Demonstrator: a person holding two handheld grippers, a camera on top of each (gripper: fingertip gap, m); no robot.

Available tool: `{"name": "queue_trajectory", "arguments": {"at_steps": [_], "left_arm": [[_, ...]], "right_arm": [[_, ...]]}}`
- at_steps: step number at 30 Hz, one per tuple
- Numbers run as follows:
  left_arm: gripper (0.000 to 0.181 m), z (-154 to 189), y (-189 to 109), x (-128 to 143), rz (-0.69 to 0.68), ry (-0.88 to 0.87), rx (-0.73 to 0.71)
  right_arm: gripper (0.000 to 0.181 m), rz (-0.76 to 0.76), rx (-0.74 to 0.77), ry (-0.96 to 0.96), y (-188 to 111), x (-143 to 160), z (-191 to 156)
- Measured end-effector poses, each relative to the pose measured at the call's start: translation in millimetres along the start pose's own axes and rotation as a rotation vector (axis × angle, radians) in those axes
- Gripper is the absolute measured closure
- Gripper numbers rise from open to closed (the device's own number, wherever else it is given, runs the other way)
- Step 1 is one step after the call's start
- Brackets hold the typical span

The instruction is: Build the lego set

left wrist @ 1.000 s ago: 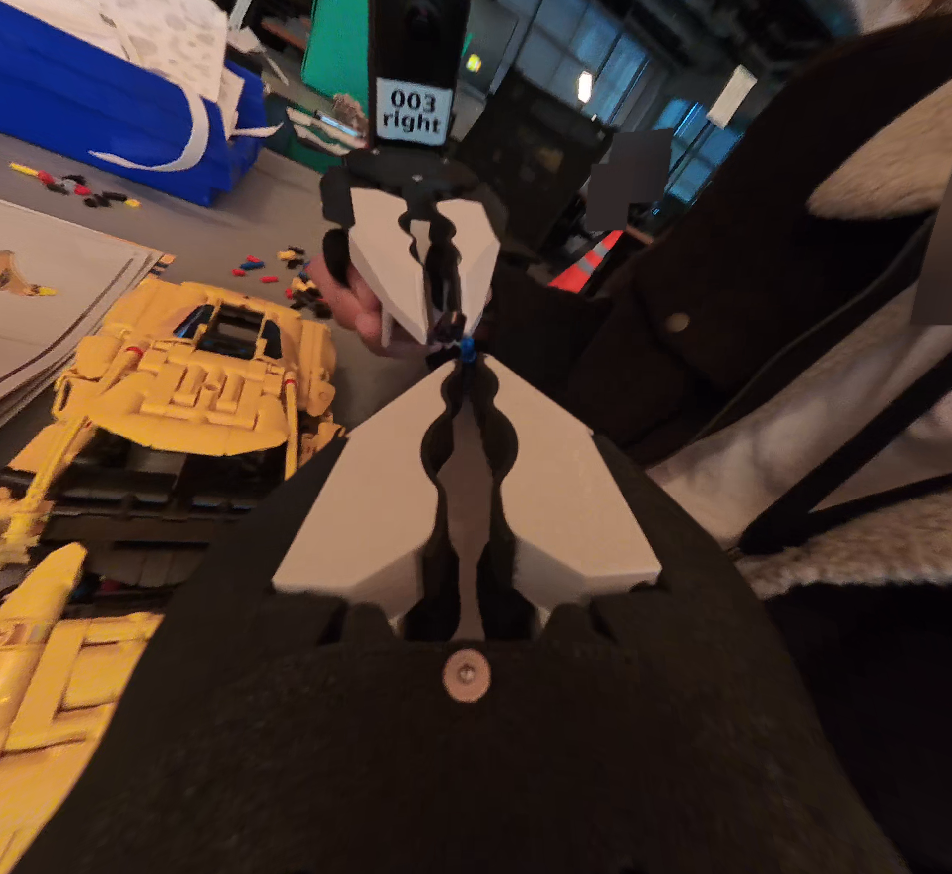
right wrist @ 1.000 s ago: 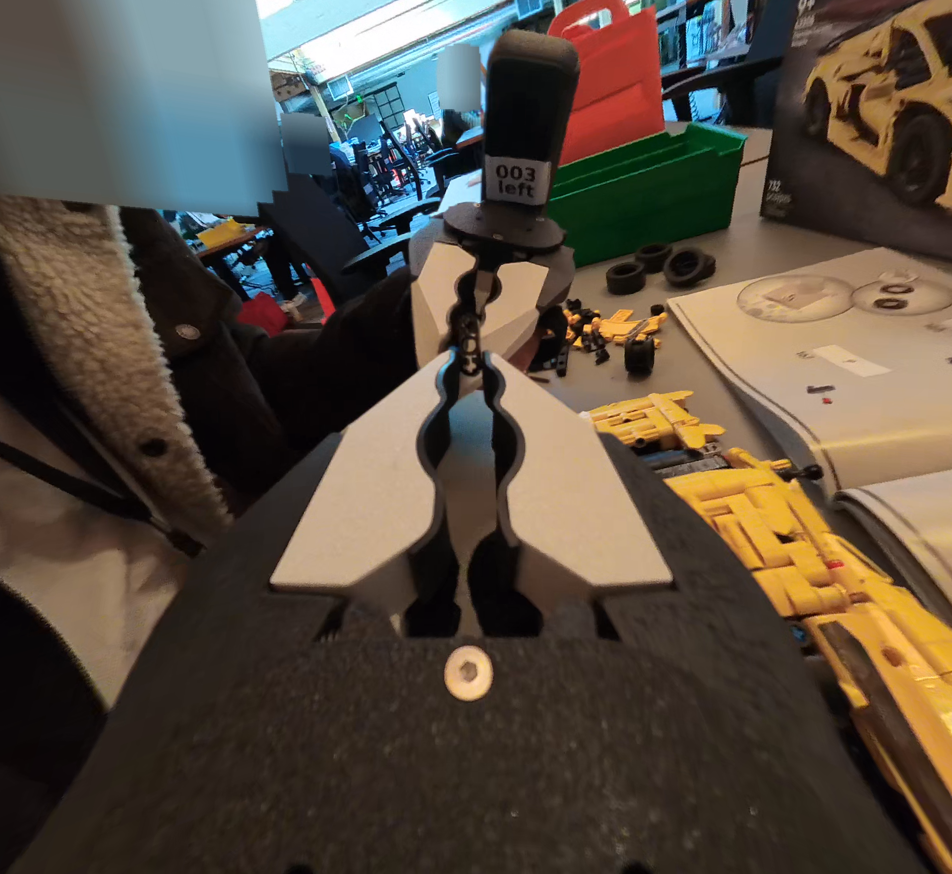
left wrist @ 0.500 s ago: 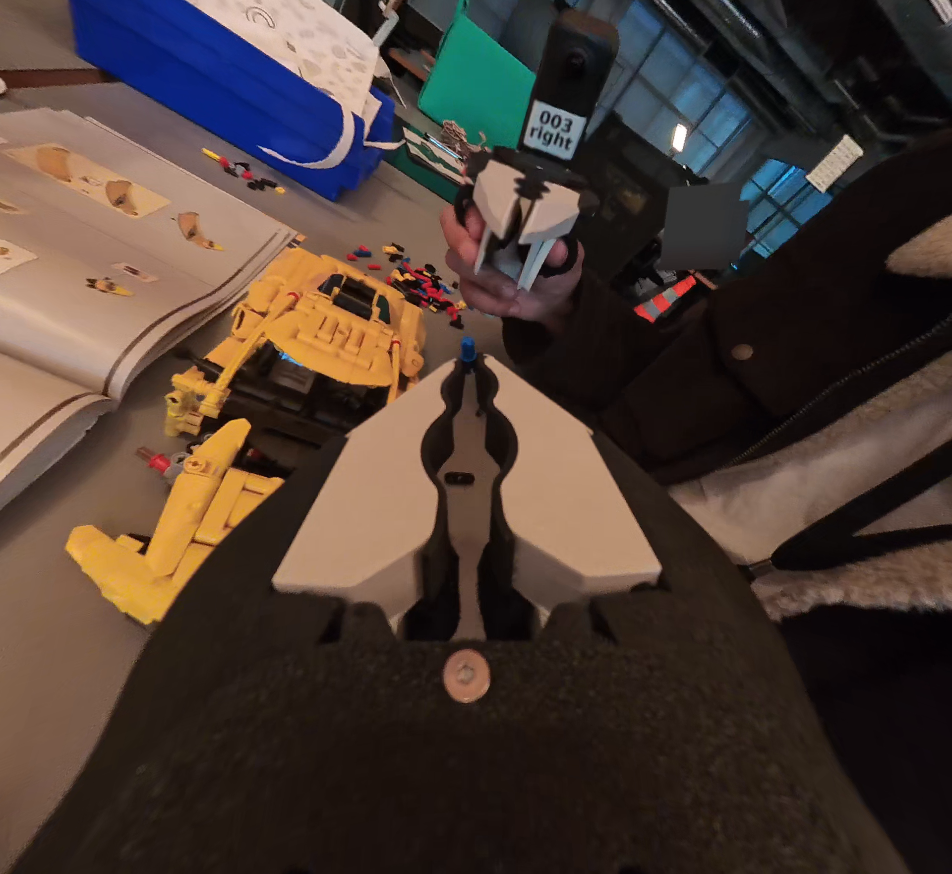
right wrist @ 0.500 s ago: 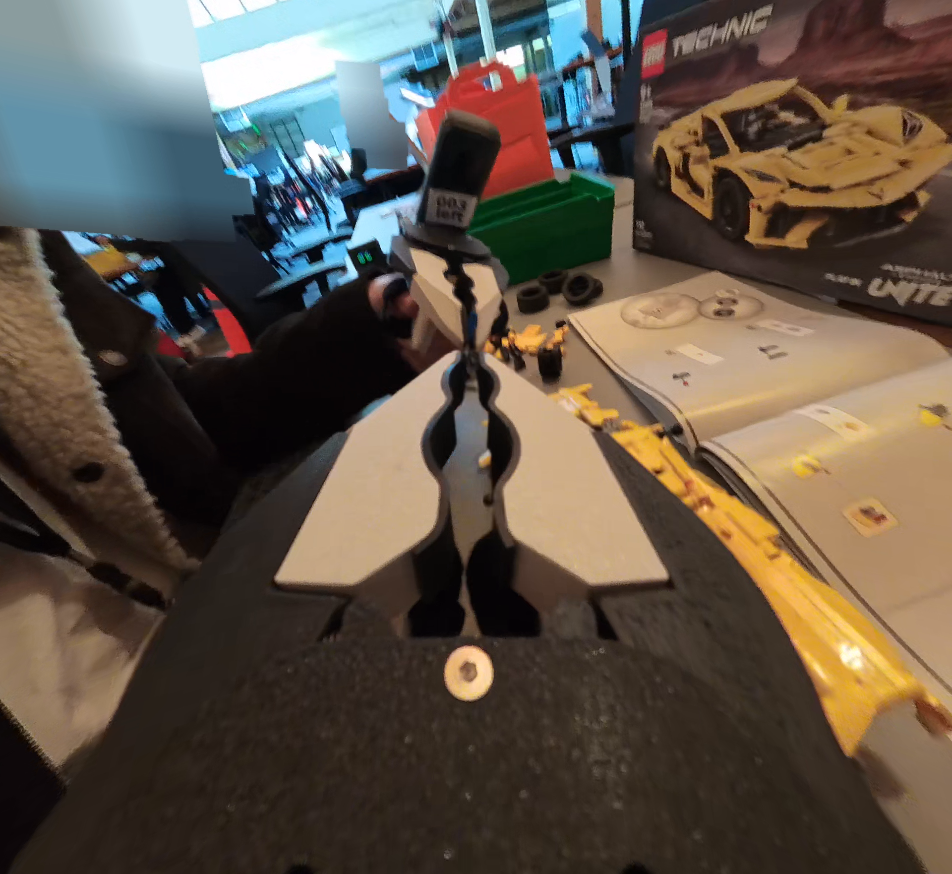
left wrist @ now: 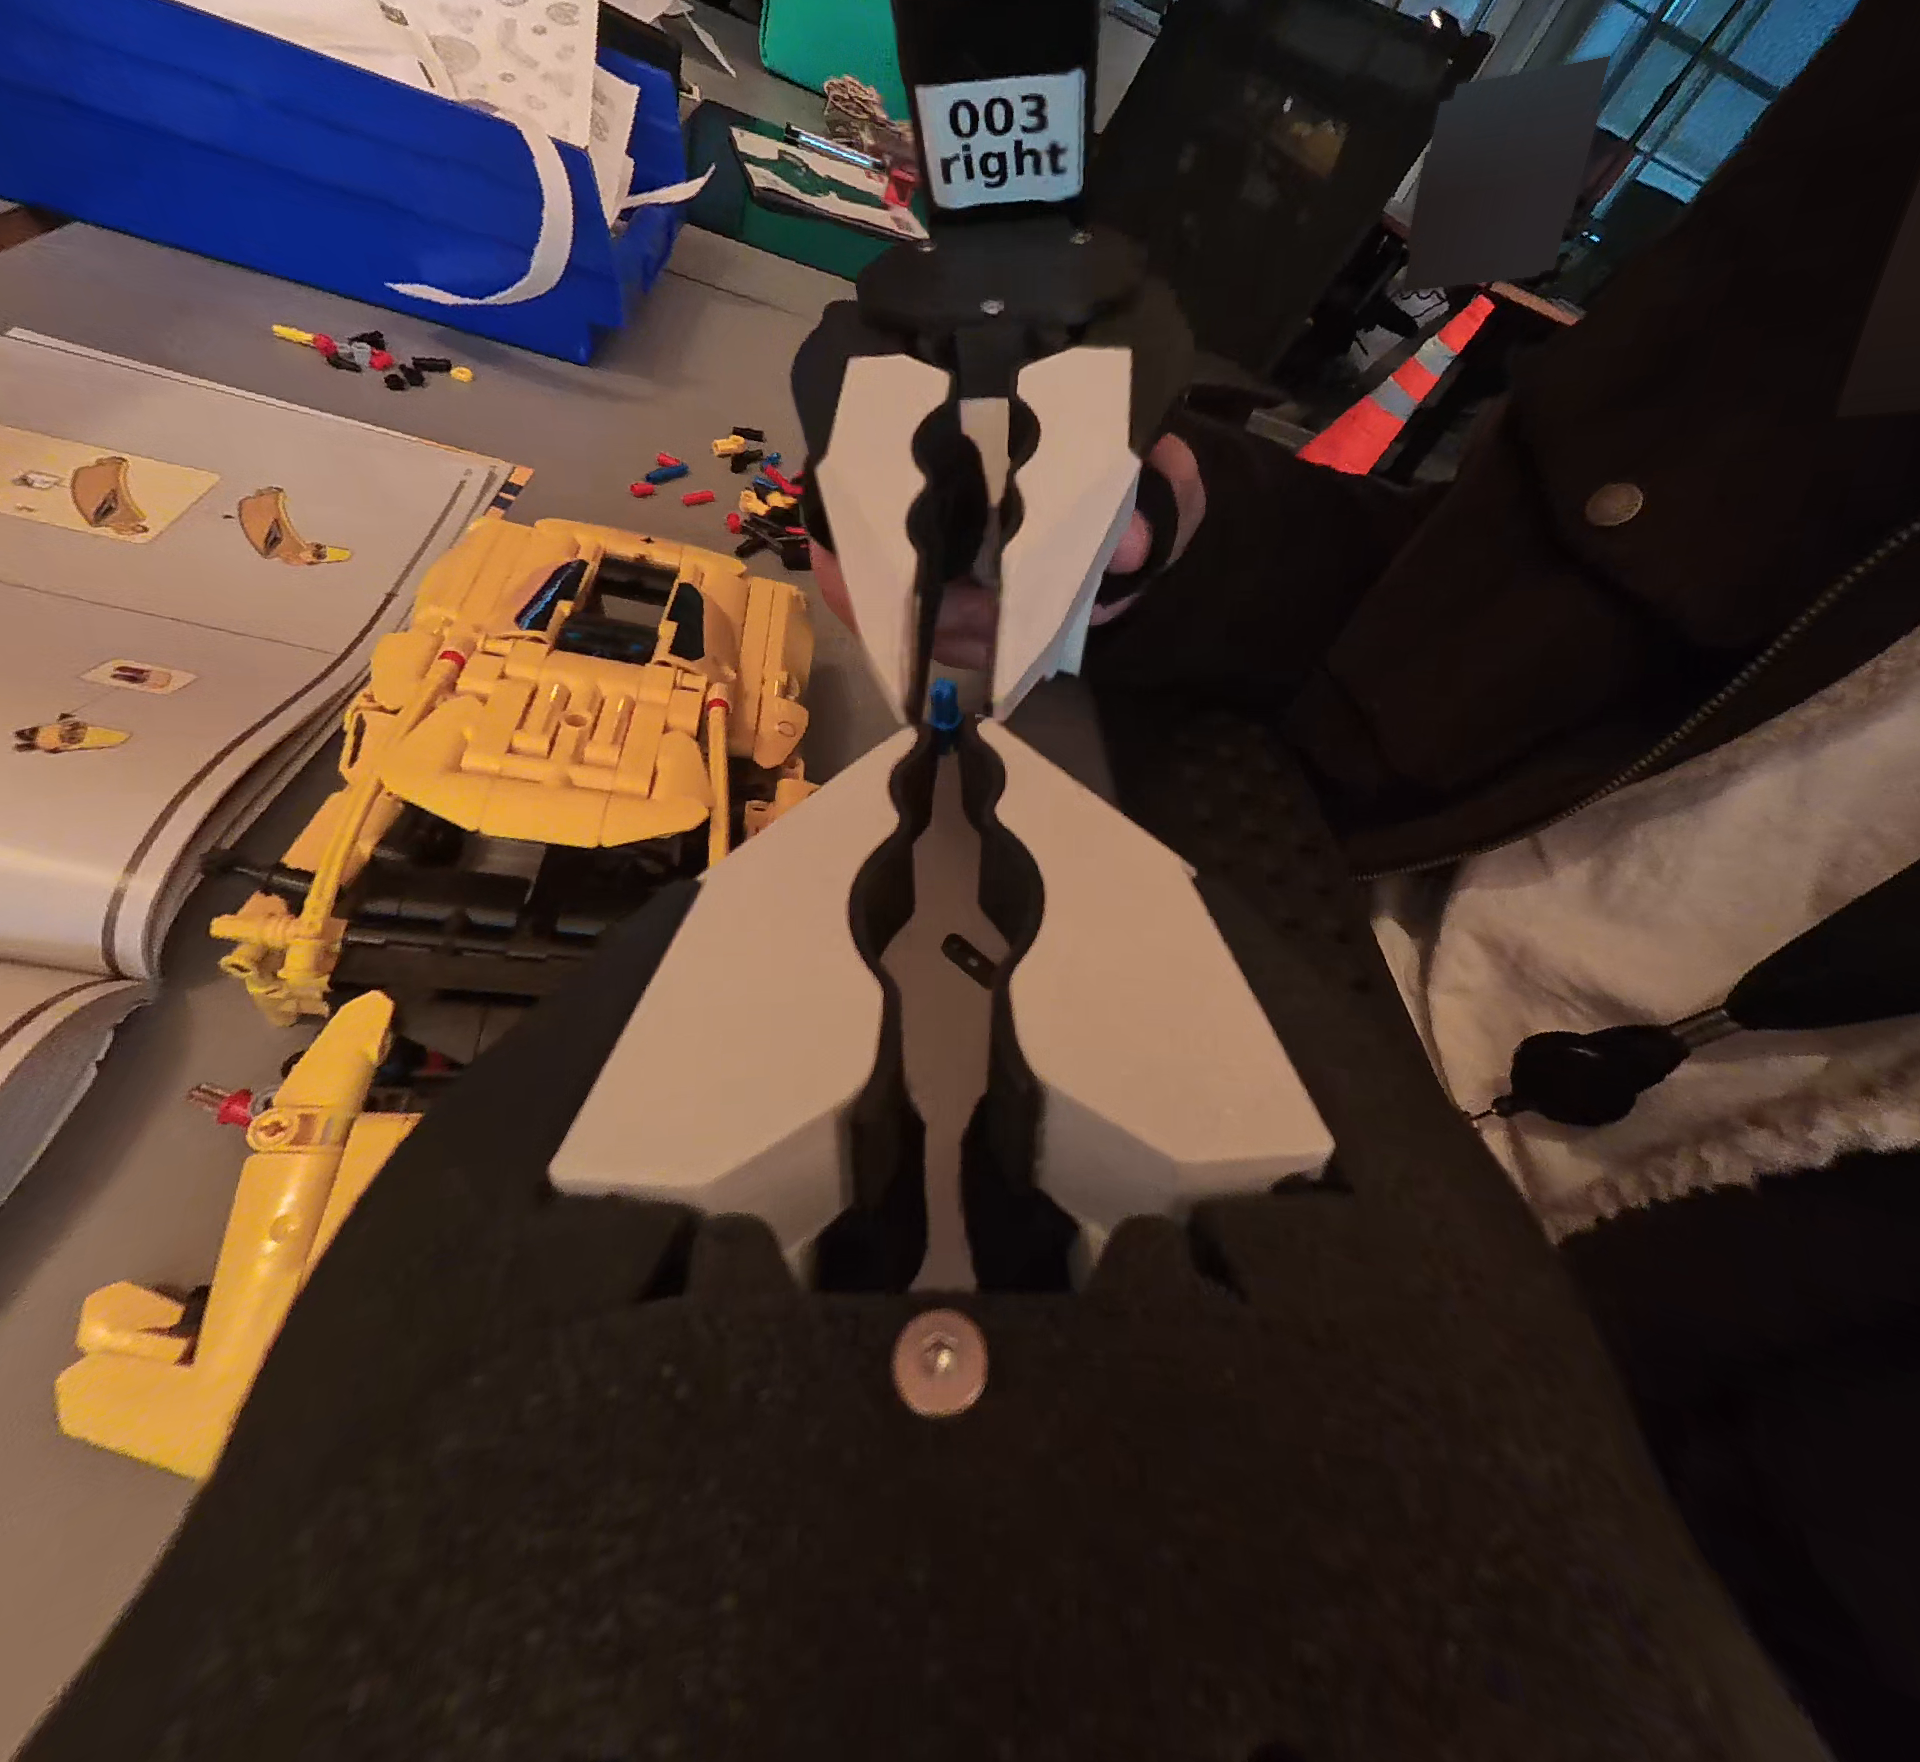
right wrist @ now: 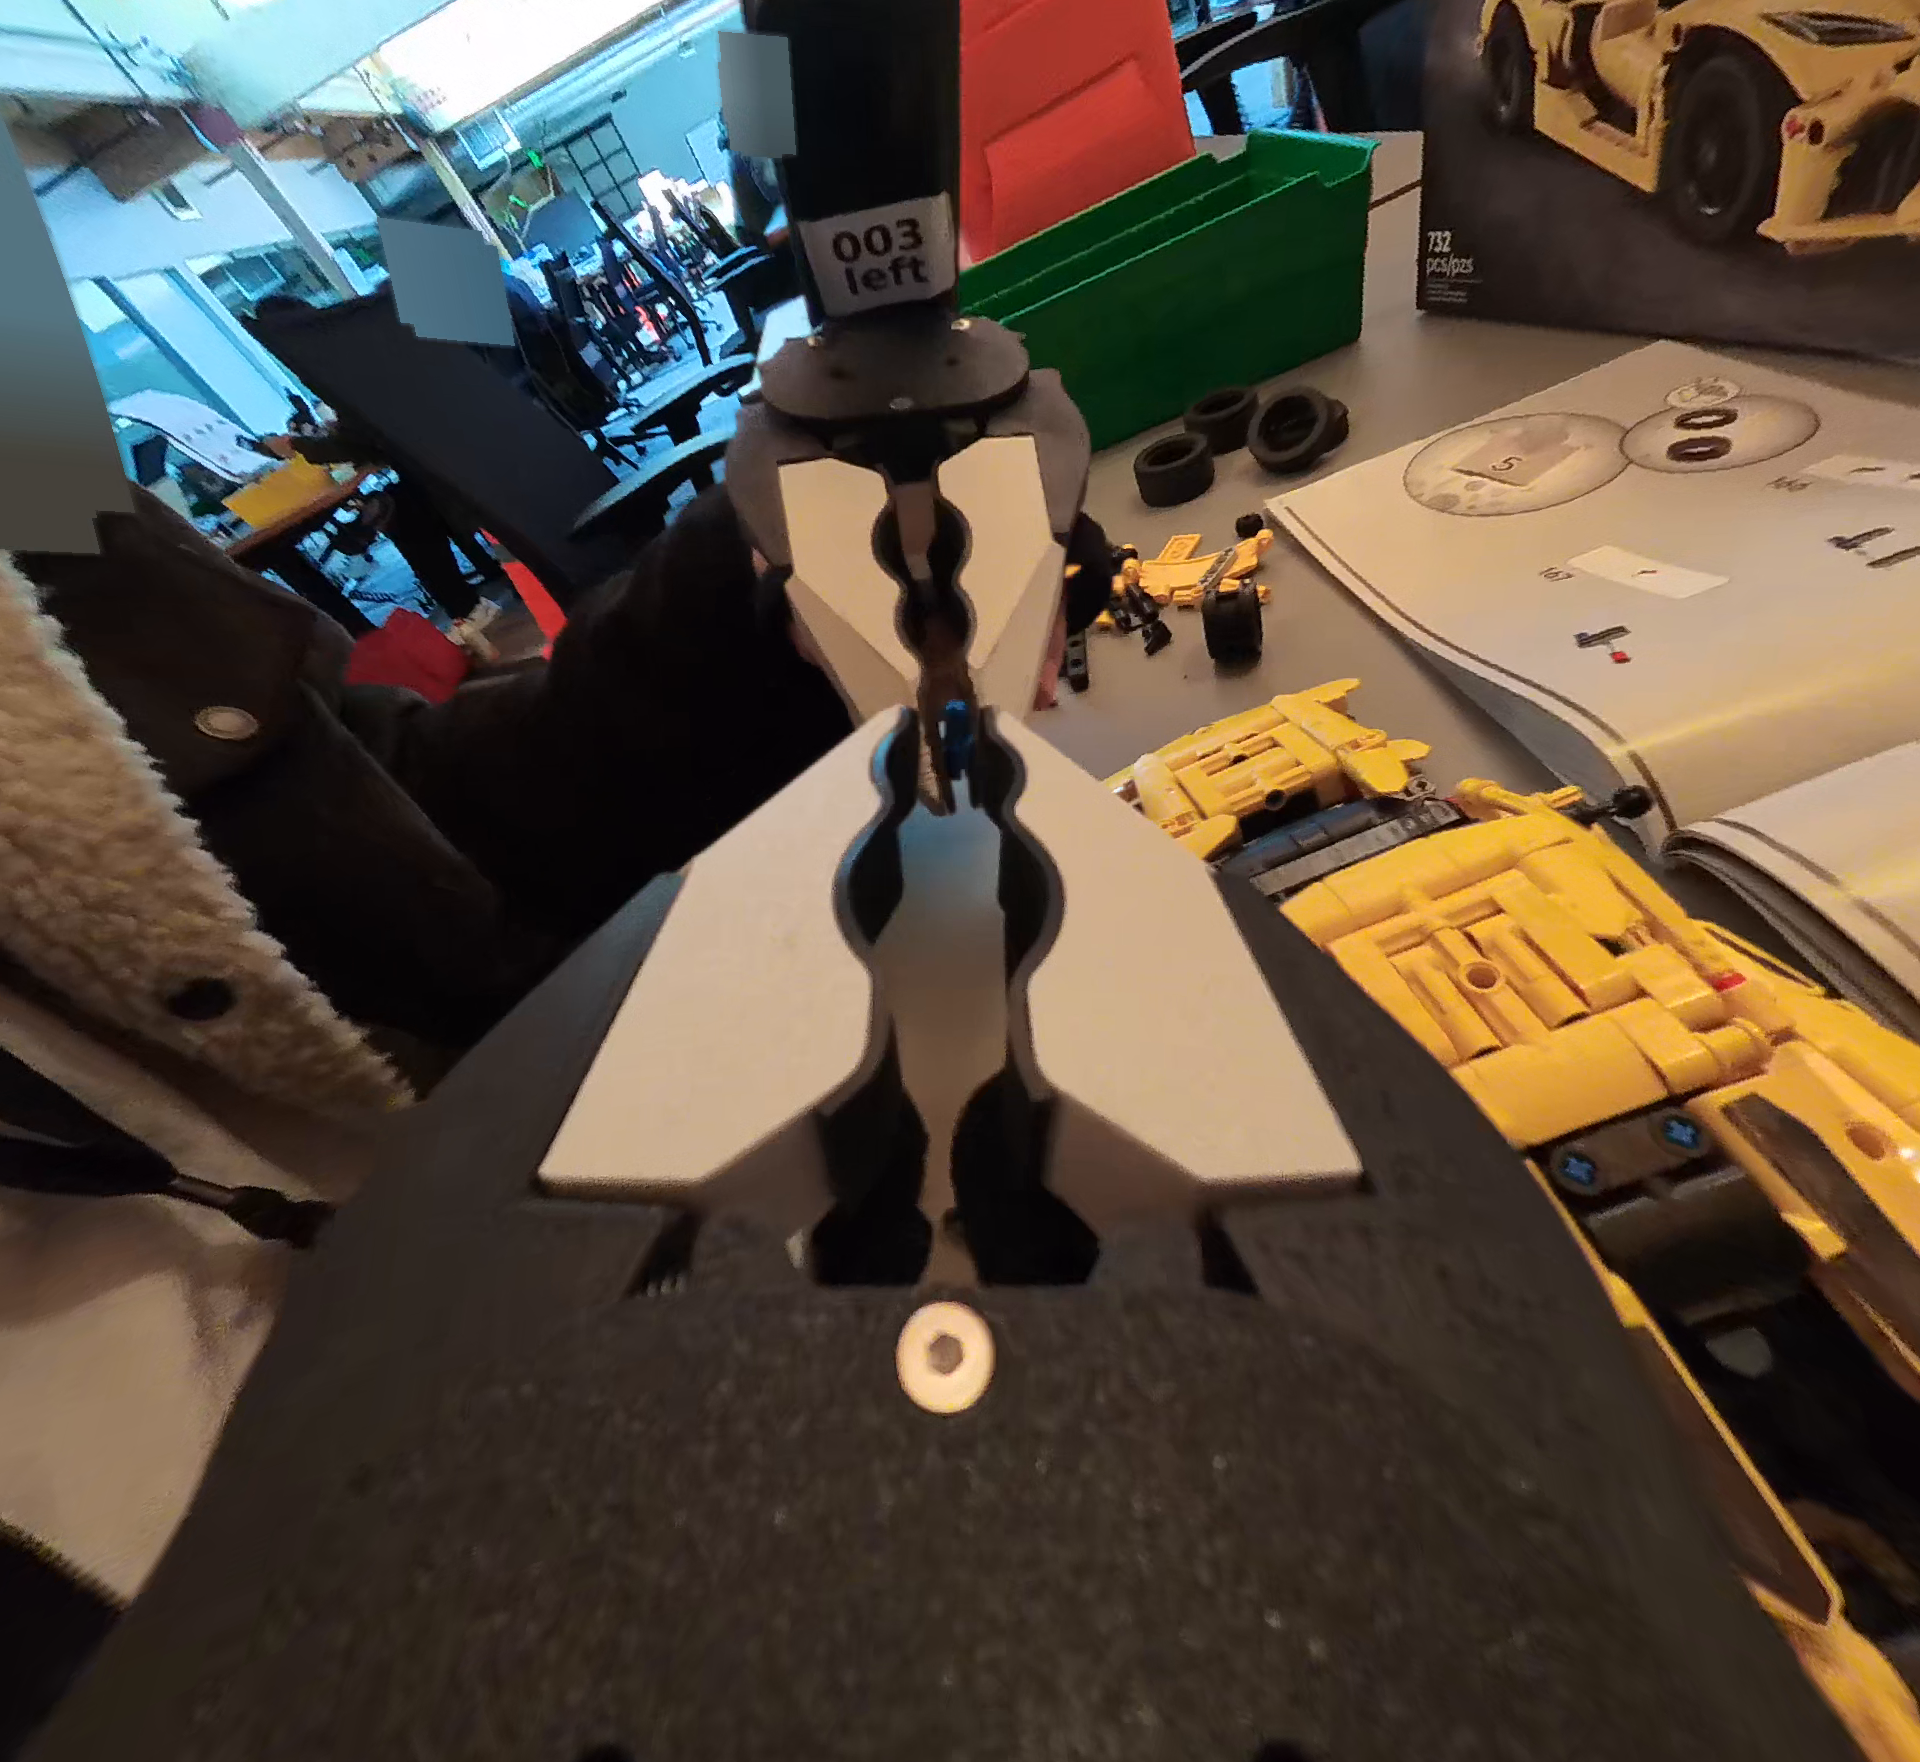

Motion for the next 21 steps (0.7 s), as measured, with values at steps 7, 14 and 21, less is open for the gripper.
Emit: {"name": "queue_trajectory", "arguments": {"at_steps": [7,14,21], "left_arm": [[0.177,1.9,-2.1,-3.3,0.036,0.003,0.001],[0.175,2.8,-10.0,-13.5,0.198,0.004,0.023],[0.177,3.4,-8.0,-13.7,0.185,0.023,-0.001]], "right_arm": [[0.179,0.078,-0.021,0.095,-3.8,0.0,5.0],[0.179,0.227,-0.028,0.177,-8.8,-2.8,8.1],[0.179,0.198,-0.008,0.157,-9.8,-2.1,8.2]]}}
Point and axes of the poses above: each gripper's, where its closed fingertips meet, y out along the fingers, x out of its underside, z = x × y across the jaws, the point moved 10 cm from there along -y, back along the fingers, and after that the axes turned 12 degrees about -y, right-handed, at the moved point
